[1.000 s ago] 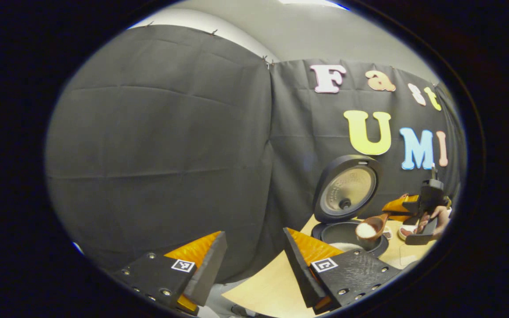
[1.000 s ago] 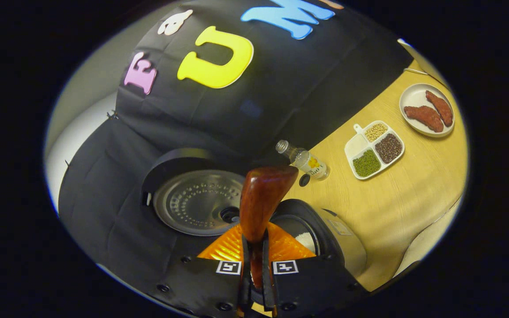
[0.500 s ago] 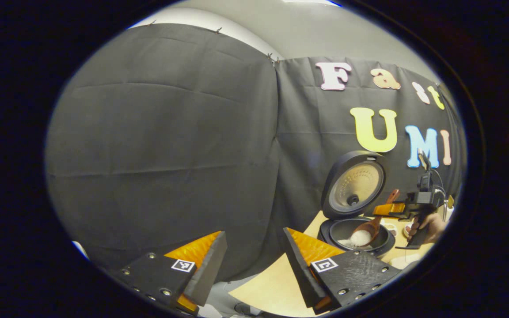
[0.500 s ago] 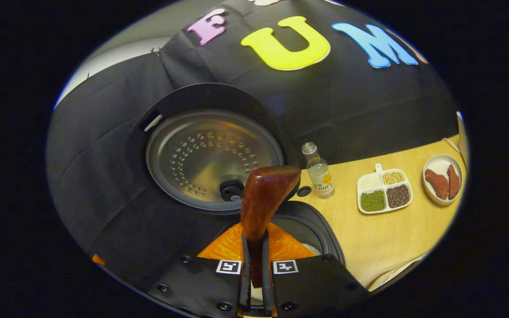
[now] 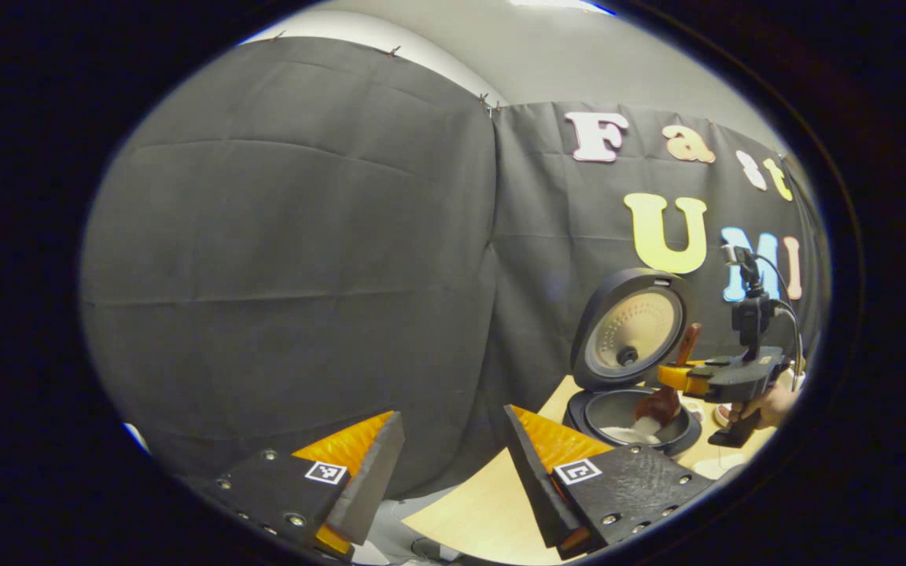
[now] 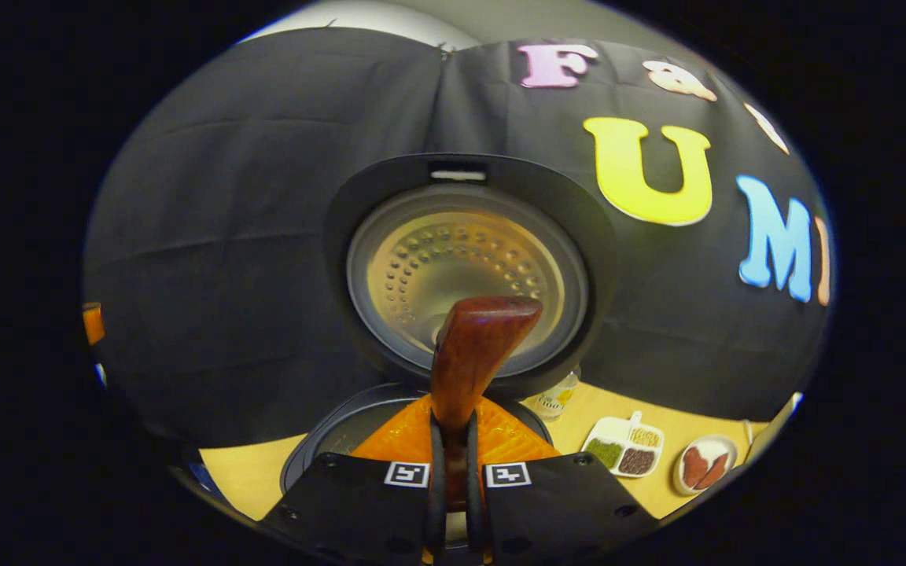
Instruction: Close the left gripper, press the button to open the rice cooker; take a wooden spoon from the chopstick holder with the right hand, scoop a spoonful of rice and pour it into the rice cooker, then put the wooden spoon back into the chopstick holder.
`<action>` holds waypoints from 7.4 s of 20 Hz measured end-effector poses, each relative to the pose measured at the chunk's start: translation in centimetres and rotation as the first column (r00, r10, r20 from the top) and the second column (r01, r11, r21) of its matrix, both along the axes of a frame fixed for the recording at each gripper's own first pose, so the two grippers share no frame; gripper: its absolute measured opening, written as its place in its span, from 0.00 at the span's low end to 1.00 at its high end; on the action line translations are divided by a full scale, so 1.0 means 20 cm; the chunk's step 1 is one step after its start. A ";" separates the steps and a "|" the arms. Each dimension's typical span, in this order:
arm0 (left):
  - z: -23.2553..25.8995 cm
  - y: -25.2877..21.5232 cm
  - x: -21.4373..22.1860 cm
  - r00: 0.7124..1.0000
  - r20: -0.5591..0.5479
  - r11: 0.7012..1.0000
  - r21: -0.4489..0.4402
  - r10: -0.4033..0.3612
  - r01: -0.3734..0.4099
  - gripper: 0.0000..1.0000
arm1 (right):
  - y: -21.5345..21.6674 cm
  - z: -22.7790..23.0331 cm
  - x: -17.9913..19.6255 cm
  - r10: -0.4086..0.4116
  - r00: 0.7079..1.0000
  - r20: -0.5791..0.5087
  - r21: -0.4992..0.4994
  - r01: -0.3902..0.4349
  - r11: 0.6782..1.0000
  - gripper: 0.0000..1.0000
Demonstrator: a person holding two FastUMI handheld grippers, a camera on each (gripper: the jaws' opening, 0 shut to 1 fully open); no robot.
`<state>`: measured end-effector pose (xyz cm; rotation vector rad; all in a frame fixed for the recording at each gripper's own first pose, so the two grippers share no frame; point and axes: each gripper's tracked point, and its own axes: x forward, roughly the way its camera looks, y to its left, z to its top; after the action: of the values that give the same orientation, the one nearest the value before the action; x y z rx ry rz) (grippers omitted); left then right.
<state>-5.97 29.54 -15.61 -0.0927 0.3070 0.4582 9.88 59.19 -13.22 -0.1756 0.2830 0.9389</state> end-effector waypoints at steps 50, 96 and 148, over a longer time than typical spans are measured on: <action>0.30 -1.04 0.49 0.902 0.126 0.908 -0.023 -0.413 0.419 0.78 | -2.22 0.02 0.29 -0.633 0.685 -0.362 0.164 0.715 0.680 0.12; 0.72 -1.22 1.08 0.893 0.147 0.905 0.046 -0.426 0.424 0.78 | -3.00 0.10 -0.18 -0.826 0.563 -0.006 -0.053 0.825 0.562 0.98; 0.13 -1.21 1.35 0.931 -0.068 0.931 -0.097 -0.359 0.352 0.86 | -3.05 -0.13 -0.39 -0.796 0.599 -0.088 -0.139 0.784 0.606 0.98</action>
<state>21.02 5.27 -13.06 -0.0967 0.4172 0.0883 2.11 -1.91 -15.78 -0.0430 0.4841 0.0283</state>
